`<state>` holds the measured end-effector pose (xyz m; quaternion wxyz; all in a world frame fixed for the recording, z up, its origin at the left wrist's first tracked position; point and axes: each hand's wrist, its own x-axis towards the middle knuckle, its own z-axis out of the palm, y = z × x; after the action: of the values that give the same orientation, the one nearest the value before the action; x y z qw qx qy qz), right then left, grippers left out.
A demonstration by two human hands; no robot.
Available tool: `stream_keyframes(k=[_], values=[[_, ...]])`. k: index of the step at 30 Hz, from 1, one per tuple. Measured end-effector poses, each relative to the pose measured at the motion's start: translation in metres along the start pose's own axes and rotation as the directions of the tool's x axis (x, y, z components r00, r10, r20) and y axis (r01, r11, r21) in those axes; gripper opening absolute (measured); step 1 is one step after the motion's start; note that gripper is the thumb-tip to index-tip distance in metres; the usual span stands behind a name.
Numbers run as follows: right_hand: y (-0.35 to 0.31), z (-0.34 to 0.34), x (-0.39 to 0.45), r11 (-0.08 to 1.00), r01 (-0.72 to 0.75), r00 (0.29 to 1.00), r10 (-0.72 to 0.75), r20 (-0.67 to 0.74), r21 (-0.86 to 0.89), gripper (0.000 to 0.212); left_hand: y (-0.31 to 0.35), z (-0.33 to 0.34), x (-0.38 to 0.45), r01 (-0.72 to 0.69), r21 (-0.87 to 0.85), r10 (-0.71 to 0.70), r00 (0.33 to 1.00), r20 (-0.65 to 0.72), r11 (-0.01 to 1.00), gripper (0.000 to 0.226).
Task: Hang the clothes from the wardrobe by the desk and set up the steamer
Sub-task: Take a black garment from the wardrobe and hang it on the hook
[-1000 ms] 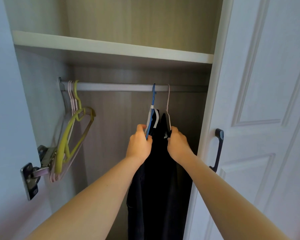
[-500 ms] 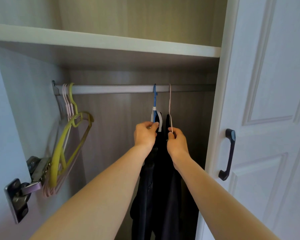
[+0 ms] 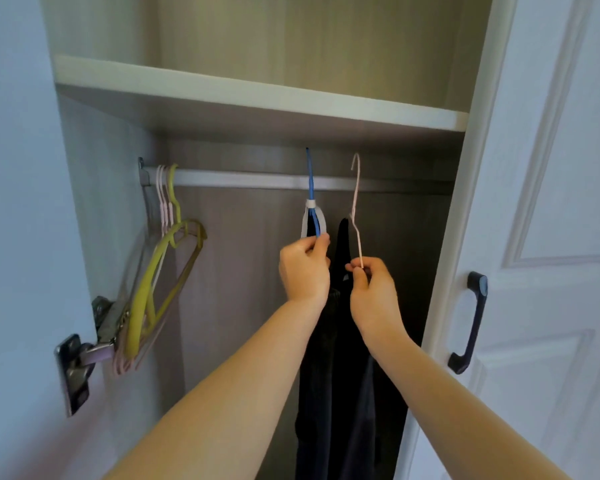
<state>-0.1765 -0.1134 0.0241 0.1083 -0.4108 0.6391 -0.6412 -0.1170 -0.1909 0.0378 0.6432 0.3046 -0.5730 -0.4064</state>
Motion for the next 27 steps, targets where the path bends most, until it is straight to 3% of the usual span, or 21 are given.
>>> stream_keyframes(k=[5,11,20,27], values=[[0.008,-0.017,-0.042,0.999,-0.027,0.998,0.029,0.047,-0.040,0.021,-0.010,-0.023,-0.045,0.058,-0.029,-0.058,0.998,-0.008,0.998,0.031],[0.015,-0.043,-0.103,0.992,-0.047,0.994,0.058,0.091,-0.120,0.015,-0.005,-0.045,-0.117,0.101,0.052,-0.105,0.993,0.062,0.993,0.037],[-0.017,-0.095,-0.191,0.986,-0.039,0.989,0.061,0.135,-0.163,0.019,0.047,-0.075,-0.201,0.183,0.001,-0.179,0.965,0.189,0.983,0.020],[-0.063,-0.122,-0.238,0.972,0.035,0.978,0.015,0.209,-0.233,0.019,0.098,-0.098,-0.239,0.170,-0.035,-0.161,0.971,0.175,0.985,0.030]])
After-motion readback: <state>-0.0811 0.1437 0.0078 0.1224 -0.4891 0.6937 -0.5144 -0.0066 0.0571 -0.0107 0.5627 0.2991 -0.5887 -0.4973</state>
